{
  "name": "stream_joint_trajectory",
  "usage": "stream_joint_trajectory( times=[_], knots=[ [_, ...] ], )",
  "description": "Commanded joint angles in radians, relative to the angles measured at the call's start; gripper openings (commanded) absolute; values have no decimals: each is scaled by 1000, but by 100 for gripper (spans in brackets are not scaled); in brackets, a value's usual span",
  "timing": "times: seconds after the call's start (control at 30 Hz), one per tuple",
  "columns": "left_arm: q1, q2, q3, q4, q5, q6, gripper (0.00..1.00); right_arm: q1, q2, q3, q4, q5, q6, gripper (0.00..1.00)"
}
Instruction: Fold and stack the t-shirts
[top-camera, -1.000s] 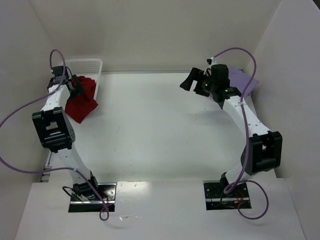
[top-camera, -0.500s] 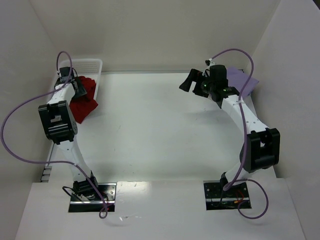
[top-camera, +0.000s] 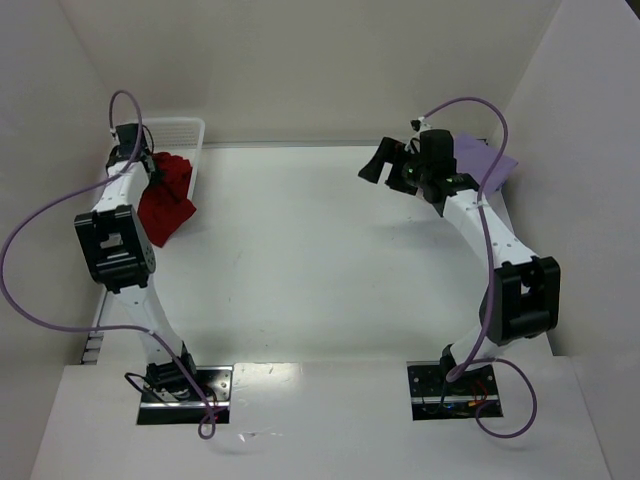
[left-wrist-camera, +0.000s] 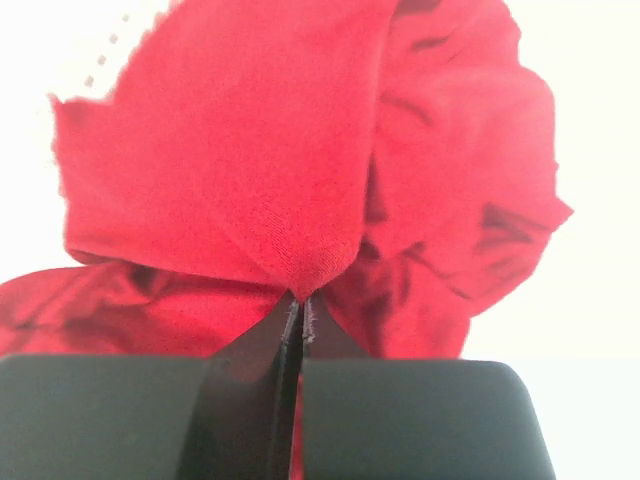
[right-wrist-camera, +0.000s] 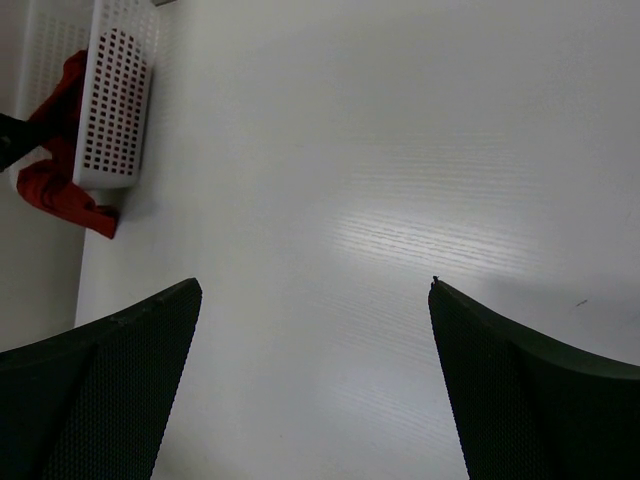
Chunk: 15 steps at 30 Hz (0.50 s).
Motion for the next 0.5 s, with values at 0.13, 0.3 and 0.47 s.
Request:
stream_joint_trajectory(
  times=[0.13, 0.3, 0.47],
  knots=[
    [-32, -293, 193, -47, 172, -8, 0, -7, -127, 13, 38, -13, 23, 100],
    [-198, -431, 343, -145, 318, 1, 0, 2, -216, -44, 38, -49, 42, 100],
    [-383, -519, 400, -201, 404, -10, 0, 13, -316, -107, 57, -58, 54, 100]
  ],
)
